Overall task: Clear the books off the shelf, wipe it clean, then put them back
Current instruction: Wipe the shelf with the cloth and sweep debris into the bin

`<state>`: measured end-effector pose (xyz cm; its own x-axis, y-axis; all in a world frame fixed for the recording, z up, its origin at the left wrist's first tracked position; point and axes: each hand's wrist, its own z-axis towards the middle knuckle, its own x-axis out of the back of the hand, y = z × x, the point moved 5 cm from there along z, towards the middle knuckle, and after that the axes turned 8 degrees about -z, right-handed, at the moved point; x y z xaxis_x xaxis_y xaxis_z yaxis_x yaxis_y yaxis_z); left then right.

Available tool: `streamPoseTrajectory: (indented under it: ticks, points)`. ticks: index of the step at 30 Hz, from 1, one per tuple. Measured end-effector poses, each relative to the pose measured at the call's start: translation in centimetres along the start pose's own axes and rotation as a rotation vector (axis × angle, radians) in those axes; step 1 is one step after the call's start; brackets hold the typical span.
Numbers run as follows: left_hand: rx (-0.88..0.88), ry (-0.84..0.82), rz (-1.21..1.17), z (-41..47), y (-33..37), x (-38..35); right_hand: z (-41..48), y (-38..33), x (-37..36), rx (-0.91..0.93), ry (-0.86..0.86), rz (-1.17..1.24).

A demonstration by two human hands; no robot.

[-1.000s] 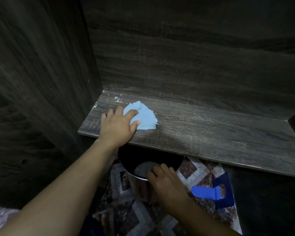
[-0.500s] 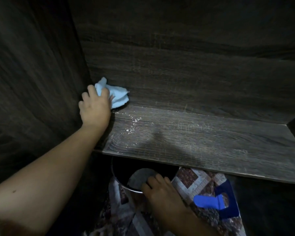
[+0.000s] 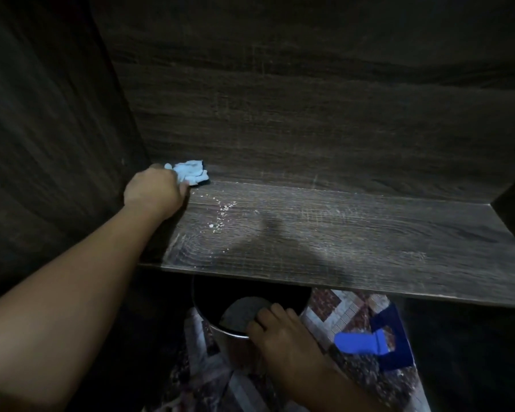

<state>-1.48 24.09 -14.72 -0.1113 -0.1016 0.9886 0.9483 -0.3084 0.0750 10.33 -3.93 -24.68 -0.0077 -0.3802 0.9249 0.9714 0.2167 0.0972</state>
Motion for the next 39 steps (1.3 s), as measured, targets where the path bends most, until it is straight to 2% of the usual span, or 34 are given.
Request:
streamPoseTrajectory:
  ticks: [5, 7, 9, 12, 15, 18, 20, 25, 27, 31, 34, 36, 39]
  points:
    - [-0.148, 0.003, -0.131, -2.7, 4.5, -0.2, 0.2, -0.1, 0.0, 0.007, -0.006, -0.006]
    - [-0.159, -0.026, -0.222, -3.6, 5.8, -0.3, 0.3, 0.0, 0.0, 0.006, -0.002, 0.004]
    - [-0.116, 0.052, -0.266, -4.1, 5.5, 0.6, 0.5, 0.0, 0.2, 0.0, 0.006, 0.019]
    - [-0.017, 0.228, -0.174, -4.3, 3.3, 2.6, 0.6, 0.1, 0.3, -0.013, 0.005, 0.032]
    - [0.038, 0.305, -0.015, -4.9, 1.1, 3.5, 0.3, 0.2, 0.1, -0.013, -0.034, 0.033]
    - [0.103, 0.195, 0.091, -5.6, -0.3, 1.7, 0.4, 0.3, 0.3, -0.024, -0.048, 0.044]
    - [0.177, 0.113, 0.022, -5.9, -0.5, 0.3, 0.5, 0.5, 0.5, -0.033, -0.052, 0.051]
    - [0.374, 0.048, -0.193, -4.9, -0.1, -0.2, 0.0, 0.7, 0.4, -0.03, -0.078, 0.02]
    - [0.329, 0.037, -0.228, -5.0, 1.1, 0.1, -0.2, 0.6, 0.3, -0.02, -0.085, 0.017]
    - [0.071, -0.037, -0.292, -6.3, 5.2, -0.4, -0.3, 0.5, 0.4, -0.014, -0.123, 0.024]
    - [-0.04, -0.086, -0.473, -6.2, 6.7, -0.4, -0.3, 0.5, 0.3, -0.015, -0.124, 0.018]
    - [-0.034, 0.019, -0.567, -5.4, 5.9, 0.6, -0.4, 0.5, 0.3, -0.009, -0.116, 0.014]
    - [-0.08, 0.233, -0.424, -3.9, 3.8, 2.5, -0.6, 0.7, 0.2, 0.004, -0.102, 0.002]
